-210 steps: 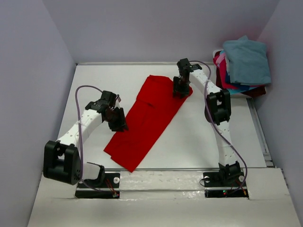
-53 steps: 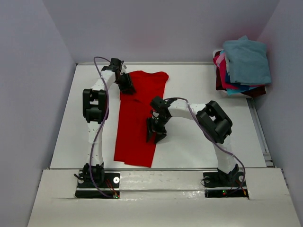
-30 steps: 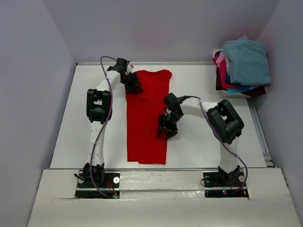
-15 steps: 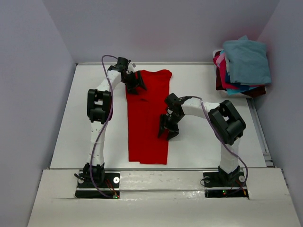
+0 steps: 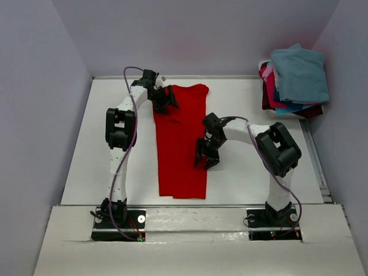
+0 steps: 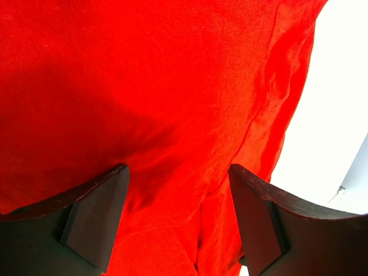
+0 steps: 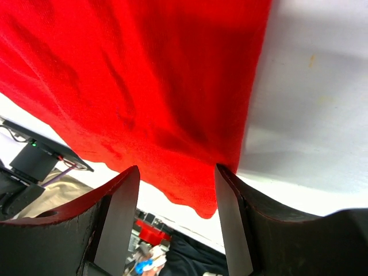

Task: Fold and stack the t-shirts
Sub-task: Fold the tshirt

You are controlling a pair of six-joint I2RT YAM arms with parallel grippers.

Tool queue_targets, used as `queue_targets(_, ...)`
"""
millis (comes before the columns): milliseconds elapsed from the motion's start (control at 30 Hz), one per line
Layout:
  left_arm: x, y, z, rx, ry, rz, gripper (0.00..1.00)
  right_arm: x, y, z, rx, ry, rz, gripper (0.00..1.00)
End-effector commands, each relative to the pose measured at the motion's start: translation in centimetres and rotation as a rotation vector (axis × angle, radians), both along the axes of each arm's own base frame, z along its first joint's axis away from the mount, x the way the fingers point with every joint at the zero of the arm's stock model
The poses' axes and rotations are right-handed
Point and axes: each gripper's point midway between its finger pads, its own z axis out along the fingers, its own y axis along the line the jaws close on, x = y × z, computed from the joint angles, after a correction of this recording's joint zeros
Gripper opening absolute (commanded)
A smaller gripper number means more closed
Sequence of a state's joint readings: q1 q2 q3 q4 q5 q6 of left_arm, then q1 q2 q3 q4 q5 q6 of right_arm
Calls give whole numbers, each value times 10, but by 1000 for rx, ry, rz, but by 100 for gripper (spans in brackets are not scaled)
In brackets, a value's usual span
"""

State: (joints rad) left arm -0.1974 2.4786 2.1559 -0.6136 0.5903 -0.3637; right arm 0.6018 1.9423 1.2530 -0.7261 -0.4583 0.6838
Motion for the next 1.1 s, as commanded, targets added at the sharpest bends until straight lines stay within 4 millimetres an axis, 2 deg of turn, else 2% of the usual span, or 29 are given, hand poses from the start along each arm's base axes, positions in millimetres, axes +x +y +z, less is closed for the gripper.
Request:
queue_targets(0,10,6,22,54,-109,9,84,17,-6,10,-25,-103,24,61)
queue_targets(133,17,7,52,53,-183,23,85,20,-4,15,-10,-121,40,61)
queue_targets(167,18,8,71,50,-225,30,85,21,-4,16,-7,-128,41,61)
queue_targets(233,20,10,87,51,-264,46,87,24,-2,21,0,-143,44,61)
queue_targets(267,19,12,103,56,-293,60,87,25,-2,22,3,-148,45,61)
queue_targets(333,17,13,114,52,-311,63,87,26,-1,26,6,-157,44,61)
queue_targets(367,14,14,129,46,-337,64,87,29,0,28,9,-164,44,61)
queue_targets(500,2,16,149,38,-358,63,87,31,2,32,13,-170,43,61)
queue_targets(567,-8,17,151,43,-339,58,88,29,5,35,15,-171,52,61)
queue_targets(600,-16,17,144,42,-306,50,88,31,5,39,16,-182,48,61)
queue_targets(633,-22,19,148,42,-304,50,88,33,5,41,12,-188,47,61)
queue_targets(700,-34,14,145,41,-288,38,88,40,5,49,2,-218,31,61)
queue_targets(800,-56,17,135,62,-250,36,88,54,1,56,-47,-273,-2,62)
queue_targets(833,-68,15,122,69,-212,27,88,58,1,59,-53,-284,-10,62)
queue_targets(867,-74,17,127,67,-220,31,88,64,4,64,-50,-303,-20,62)
queue_targets(900,-85,19,114,77,-183,31,88,67,6,68,-41,-313,-24,62)
queue_targets(1000,-108,17,112,83,-163,11,88,72,10,77,-25,-332,-34,62)
queue_targets(1033,-121,21,98,96,-121,8,88,71,10,77,-24,-326,-31,62)
queue_targets(1067,-132,18,98,104,-120,-6,88,73,9,77,-32,-330,-33,62)
